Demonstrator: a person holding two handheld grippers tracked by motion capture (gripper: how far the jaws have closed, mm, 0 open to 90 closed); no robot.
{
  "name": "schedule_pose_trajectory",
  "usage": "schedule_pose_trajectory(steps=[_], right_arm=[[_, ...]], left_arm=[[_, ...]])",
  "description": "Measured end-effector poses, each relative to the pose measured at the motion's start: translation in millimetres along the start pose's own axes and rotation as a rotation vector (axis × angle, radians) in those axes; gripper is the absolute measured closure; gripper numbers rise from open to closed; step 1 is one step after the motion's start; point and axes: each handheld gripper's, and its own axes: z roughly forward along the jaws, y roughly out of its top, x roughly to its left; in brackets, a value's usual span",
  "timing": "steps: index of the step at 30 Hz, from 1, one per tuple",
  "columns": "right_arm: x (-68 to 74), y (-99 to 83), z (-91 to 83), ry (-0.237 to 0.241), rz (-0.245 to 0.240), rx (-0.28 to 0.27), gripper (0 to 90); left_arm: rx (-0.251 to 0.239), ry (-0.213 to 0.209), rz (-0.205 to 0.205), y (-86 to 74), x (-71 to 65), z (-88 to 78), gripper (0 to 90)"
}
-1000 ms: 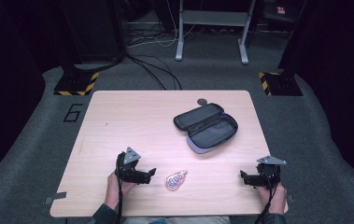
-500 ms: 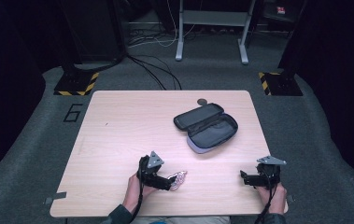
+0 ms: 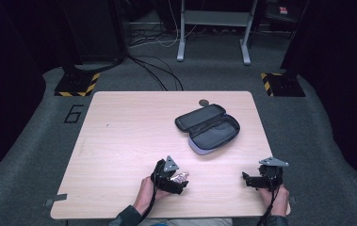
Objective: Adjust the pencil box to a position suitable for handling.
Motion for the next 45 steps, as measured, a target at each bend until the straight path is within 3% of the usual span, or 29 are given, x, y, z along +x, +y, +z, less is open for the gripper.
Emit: schedule_pose_trajectory(steps=[8, 18, 30, 45], right_arm=[[0.1, 0.1, -0.1, 0.001, 0.001, 0.002, 0.1], [0.9, 0.0, -0.1, 0.002, 0.009, -0.002, 0.1], [0.9, 0.1, -0.1, 0.001, 0.009, 0.0, 0.1], [-0.1, 0.1, -0.1, 0.003, 0.002, 0.003, 0.2]], left_arm=[[0.004, -0.024, 0.034, -0.6, -4.3, 1.5, 32.8], [0.003, 0.014, 0.06, -4.3, -7.4, 2.2, 48.9], [-0.009, 0.017, 0.054, -4.9, -5.2, -1.0, 50.2], [-0.075, 0.057, 0.04, -3.5, 6.9, -37.0, 50.2]])
